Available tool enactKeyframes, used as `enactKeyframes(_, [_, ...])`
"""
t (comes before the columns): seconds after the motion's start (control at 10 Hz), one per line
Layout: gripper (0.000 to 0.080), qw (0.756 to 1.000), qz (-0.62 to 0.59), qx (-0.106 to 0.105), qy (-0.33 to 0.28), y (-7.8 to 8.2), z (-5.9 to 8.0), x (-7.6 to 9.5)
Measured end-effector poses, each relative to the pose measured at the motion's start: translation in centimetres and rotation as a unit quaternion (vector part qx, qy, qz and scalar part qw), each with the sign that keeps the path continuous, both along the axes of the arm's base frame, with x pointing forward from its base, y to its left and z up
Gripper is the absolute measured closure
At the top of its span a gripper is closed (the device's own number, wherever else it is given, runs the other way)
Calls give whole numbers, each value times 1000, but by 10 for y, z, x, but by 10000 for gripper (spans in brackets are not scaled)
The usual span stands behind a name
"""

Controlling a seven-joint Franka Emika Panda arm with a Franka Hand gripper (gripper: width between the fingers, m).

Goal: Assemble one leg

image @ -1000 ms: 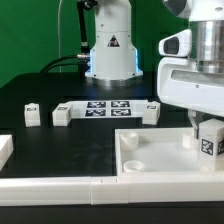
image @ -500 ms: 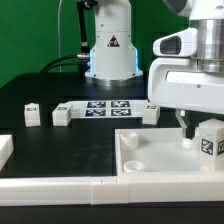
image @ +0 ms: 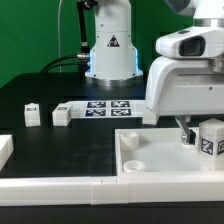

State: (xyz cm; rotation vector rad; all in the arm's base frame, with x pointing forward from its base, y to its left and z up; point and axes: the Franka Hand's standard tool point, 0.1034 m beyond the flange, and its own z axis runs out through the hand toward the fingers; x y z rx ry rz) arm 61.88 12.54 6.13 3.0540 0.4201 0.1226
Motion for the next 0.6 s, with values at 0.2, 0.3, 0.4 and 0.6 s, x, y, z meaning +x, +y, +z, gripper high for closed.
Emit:
enactKeyframes(0.2, [150,994,108,-23,18,1,1,2])
enactKeyframes(0.3, [150,985,171,-32,20,0,2,3])
enactKeyframes(0.4, [150,983,177,-33,21,-1,2,3])
enactKeyframes(0.6, [152,985,171,-32,21,-1,2,3])
